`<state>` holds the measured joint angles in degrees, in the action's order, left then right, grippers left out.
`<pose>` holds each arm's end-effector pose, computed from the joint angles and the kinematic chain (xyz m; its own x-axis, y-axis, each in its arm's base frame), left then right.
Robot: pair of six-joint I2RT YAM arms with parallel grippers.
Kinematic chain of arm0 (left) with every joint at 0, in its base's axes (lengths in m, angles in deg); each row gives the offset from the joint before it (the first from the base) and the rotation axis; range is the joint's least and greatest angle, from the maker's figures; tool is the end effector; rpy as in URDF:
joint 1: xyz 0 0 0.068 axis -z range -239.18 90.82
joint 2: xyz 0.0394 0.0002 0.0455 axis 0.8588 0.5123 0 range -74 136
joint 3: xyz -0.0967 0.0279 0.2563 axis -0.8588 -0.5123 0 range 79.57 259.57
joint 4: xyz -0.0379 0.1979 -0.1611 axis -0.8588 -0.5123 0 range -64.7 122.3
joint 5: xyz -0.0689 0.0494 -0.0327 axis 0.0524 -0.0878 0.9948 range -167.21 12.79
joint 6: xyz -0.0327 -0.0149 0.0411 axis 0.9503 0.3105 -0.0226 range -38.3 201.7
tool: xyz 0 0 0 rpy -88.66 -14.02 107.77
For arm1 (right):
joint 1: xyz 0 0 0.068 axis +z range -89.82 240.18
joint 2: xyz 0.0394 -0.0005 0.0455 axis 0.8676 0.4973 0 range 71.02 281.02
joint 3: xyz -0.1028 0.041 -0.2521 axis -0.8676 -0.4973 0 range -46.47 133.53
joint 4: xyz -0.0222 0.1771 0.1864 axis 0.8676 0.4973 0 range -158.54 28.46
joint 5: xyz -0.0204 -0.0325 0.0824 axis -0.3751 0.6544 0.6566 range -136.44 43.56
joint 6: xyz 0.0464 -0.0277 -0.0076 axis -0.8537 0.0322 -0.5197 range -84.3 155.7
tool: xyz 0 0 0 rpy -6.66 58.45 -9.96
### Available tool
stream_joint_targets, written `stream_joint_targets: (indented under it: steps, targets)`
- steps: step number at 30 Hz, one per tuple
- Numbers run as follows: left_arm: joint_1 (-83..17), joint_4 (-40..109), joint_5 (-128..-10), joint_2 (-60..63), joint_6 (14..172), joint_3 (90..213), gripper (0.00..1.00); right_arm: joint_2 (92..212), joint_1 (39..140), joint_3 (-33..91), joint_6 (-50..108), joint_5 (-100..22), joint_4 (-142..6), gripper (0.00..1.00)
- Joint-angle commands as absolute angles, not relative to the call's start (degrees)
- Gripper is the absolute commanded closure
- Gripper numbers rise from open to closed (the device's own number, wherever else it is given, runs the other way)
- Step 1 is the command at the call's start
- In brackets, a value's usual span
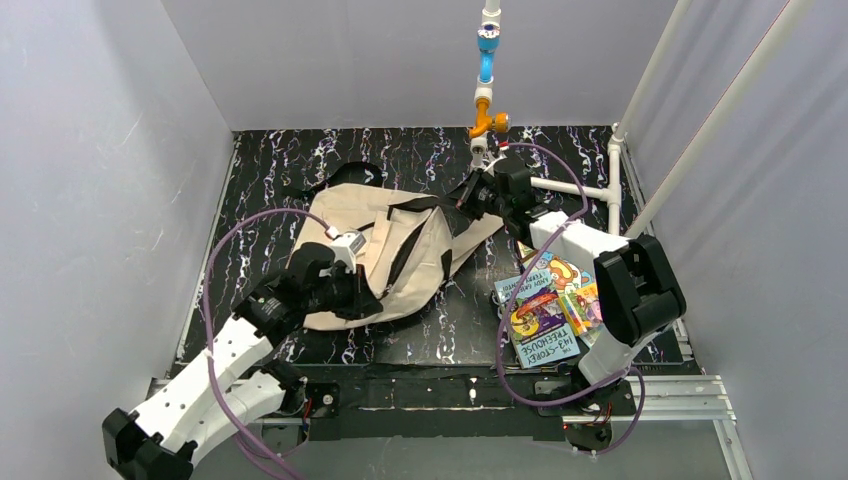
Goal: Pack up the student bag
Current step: Unzip the student bag at the center of the board.
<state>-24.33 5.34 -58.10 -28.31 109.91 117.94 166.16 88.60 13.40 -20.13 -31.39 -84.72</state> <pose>0.1331 -0.1071 0.2719 -0.7675 -0.0098 -0.6410 0.4531 0.6991 -0.5532 0.3287 0.1888 0.2529 -0.7204 0.5187 -0.4605 -0.1415 0.5401 0.8296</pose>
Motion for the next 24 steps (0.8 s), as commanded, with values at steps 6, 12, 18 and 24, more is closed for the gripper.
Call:
stream_joint_targets:
  steps: [6, 12, 18, 24]
  targets:
    - [-24.0, -16.13, -78.54, -31.91, 120.31, 122.78, 1.0, 170.22, 86.05, 21.81, -12.34, -28.7, -85.24, 0.99]
    - [-25.08, -14.79, -81.88, -26.57, 126.63, 119.65, 1.0, 171.04, 84.3, 24.83, -7.25, -26.3, -79.25, 0.99]
    - [-25.69, -7.24, -77.76, -28.83, 124.56, 115.62, 1.0, 176.75, 86.64, 35.24, 2.11, -24.52, -62.54, 0.99]
    - [-25.69, 6.52, -65.63, -27.1, 125.35, 114.77, 1.0, 178.03, 93.6, 40.82, 10.05, -34.63, -43.02, 0.4]
